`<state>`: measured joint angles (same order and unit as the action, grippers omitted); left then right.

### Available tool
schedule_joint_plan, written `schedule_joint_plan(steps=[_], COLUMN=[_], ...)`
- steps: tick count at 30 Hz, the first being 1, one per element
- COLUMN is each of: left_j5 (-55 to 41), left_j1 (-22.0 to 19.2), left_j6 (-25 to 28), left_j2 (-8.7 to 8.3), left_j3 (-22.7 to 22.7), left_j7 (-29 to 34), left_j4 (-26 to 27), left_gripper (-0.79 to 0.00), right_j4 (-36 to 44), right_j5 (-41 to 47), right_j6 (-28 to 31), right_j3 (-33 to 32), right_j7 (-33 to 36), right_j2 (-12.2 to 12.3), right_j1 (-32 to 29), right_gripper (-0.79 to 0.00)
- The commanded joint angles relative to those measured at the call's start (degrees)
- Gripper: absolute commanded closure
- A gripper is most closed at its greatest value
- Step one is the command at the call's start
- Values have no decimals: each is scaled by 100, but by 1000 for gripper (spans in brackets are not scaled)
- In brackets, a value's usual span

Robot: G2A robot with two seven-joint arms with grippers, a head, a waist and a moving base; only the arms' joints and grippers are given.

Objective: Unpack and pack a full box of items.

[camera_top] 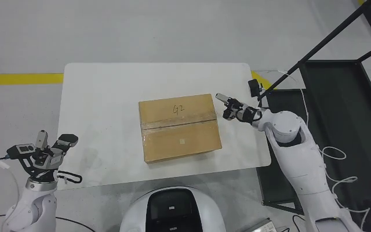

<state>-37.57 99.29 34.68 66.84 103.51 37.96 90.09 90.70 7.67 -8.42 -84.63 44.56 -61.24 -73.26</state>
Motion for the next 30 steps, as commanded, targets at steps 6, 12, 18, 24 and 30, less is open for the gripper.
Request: schedule_joint_plan(steps=[6, 12, 18, 24, 30], left_j5=[0, 0, 0, 0, 0], left_j1=[0, 0, 0, 0, 0], left_j6=[0, 0, 0, 0, 0], left_j2=[0, 0, 0, 0, 0], left_j3=[0, 0, 0, 0, 0], left_j7=[0, 0, 0, 0, 0], left_j4=[0, 0, 0, 0, 0], left_gripper=[-785, -785, -785, -785, -785], right_j4=[-78, -105, -216, -220, -181], right_j5=[761, 1272, 1880, 2180, 2346], right_j6=[1429, 2525, 3606, 4225, 4525], right_j3=[-525, -816, -924, -983, -1094], right_j7=[-315, -798, -1493, -1820, -1853], right_j2=[2, -32, -121, -184, -215], right_j1=[-478, -820, -1290, -1784, -2187], right_gripper=[-785, -785, -785, -785, -785])
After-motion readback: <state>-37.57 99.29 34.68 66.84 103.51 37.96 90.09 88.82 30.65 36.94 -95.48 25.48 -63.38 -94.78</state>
